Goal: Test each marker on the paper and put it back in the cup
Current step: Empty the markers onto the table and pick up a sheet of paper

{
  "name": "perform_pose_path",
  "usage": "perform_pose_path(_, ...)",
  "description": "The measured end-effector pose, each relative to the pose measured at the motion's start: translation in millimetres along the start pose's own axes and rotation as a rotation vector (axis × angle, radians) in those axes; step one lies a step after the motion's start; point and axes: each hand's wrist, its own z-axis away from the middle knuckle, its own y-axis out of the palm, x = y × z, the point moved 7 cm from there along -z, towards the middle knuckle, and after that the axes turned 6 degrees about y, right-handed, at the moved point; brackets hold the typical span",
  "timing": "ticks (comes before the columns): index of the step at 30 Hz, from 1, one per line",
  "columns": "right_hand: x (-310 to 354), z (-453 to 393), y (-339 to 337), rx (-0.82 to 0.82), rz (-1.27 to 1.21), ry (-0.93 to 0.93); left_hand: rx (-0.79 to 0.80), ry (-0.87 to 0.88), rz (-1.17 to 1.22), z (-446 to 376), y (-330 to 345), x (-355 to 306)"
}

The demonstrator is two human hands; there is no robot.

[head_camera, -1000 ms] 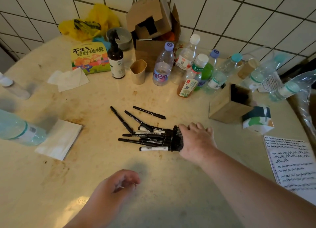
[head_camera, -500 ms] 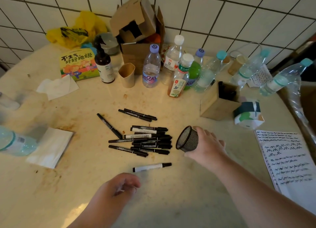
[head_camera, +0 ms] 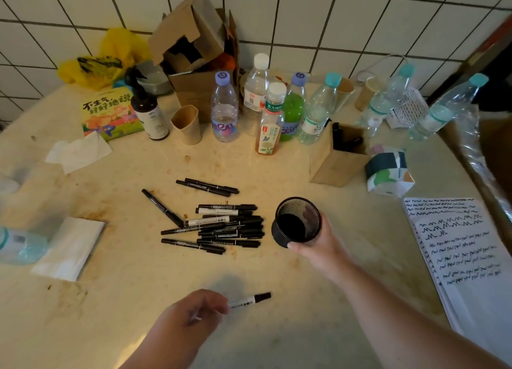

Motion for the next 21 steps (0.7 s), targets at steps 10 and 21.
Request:
perform_pose_path(10,-48,39,-31,-0.036,-0.162,0.093,0.019,-0.030,-0.007,-9,11,-16)
perform_pose_path(21,-117,104,-60,-0.053,-0.290,0.149,0.035,-0.067,0.007,-7,64,-38)
